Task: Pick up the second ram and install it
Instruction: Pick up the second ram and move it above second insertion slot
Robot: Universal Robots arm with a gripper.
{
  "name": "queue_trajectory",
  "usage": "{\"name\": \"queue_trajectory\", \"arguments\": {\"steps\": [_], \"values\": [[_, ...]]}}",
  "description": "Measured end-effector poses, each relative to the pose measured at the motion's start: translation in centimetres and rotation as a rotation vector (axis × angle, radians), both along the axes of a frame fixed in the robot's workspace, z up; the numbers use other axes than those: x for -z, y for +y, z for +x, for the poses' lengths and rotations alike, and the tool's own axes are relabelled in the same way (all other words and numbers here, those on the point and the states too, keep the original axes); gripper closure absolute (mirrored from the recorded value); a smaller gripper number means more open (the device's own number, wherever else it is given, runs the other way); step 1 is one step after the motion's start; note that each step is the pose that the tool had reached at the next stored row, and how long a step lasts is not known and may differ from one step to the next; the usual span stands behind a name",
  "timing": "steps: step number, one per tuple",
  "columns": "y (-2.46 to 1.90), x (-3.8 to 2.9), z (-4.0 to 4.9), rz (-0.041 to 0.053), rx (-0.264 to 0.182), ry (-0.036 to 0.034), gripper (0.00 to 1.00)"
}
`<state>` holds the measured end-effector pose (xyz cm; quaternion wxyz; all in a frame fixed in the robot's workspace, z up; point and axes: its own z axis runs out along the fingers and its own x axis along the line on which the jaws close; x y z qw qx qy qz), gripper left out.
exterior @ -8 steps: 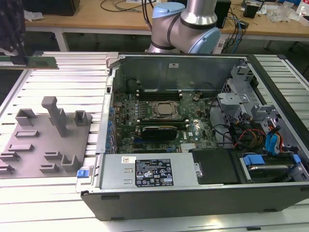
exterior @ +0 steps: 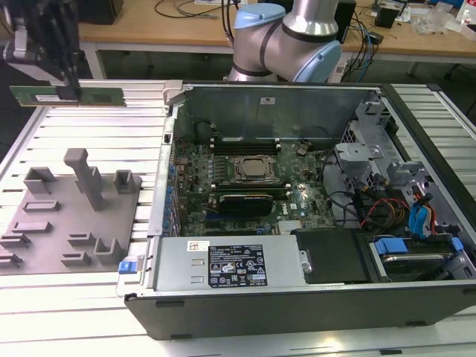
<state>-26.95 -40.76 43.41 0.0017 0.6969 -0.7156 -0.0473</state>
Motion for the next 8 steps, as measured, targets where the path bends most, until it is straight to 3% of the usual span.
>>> {"name": "queue_trajectory", "arguments": {"steps": [4, 8], "values": [[0.00, 0.00, 1.57, -0.0001, 0.000, 0.0026, 0.86], [0.00, 0.00, 4.57, -0.0001, 0.000, 0.0088, 0.86]]}}
